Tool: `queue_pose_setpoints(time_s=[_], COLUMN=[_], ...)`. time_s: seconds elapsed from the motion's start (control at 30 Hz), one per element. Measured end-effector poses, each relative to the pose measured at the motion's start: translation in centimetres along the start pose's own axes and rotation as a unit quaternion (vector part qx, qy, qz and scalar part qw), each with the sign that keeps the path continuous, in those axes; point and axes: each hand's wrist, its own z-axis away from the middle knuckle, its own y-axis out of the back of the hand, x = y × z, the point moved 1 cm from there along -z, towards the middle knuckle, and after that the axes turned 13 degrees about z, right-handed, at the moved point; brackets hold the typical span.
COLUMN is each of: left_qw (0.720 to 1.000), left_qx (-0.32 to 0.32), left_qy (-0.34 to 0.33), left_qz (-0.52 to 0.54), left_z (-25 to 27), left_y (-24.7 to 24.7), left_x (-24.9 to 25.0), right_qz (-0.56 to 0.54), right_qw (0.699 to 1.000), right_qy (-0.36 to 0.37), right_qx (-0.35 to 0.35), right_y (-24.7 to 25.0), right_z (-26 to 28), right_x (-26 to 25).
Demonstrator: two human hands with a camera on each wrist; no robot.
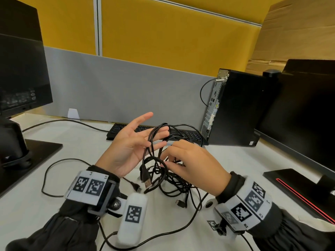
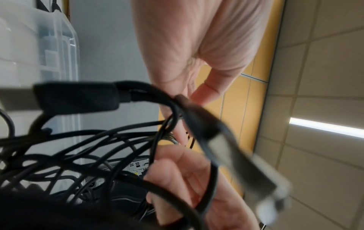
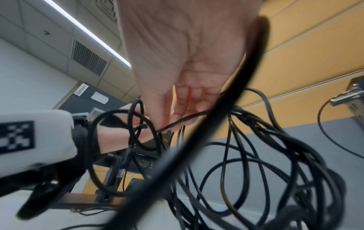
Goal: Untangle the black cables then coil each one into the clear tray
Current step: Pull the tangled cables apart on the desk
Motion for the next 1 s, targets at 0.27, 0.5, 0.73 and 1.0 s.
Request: queue_pose_setpoints(time_s=[0.27,0.5,0.73,1.0], left_qw=[1.0,1.0,0.999,1.0], left_qx=[-0.001,0.003,0.006,0.0], left_qy=[-0.009,-0.003,0.005,0.014], left_qz=[-0.029,-0.031,-0.031,-0.006], left_z=[0.0,0.0,0.0,0.0], left_y=[0.1,-0.1,0.0,-0.1], left_x=[0.2,0.0,0.2,0.1], right_qz=[-0.024,-0.097,-0.167,0.032], right_qw=[0.986,0.96,0.948,0.97], right_qy=[-0.121,-0.257,-0.27,-0.173], right_qx=[0.116,-0.057,0.022,0.165], right_y=[1.2,1.4,1.5,1.5], right_z=[1.7,2.5,2.3,1.8], right_x=[2.0,3.7,4.4,2.1])
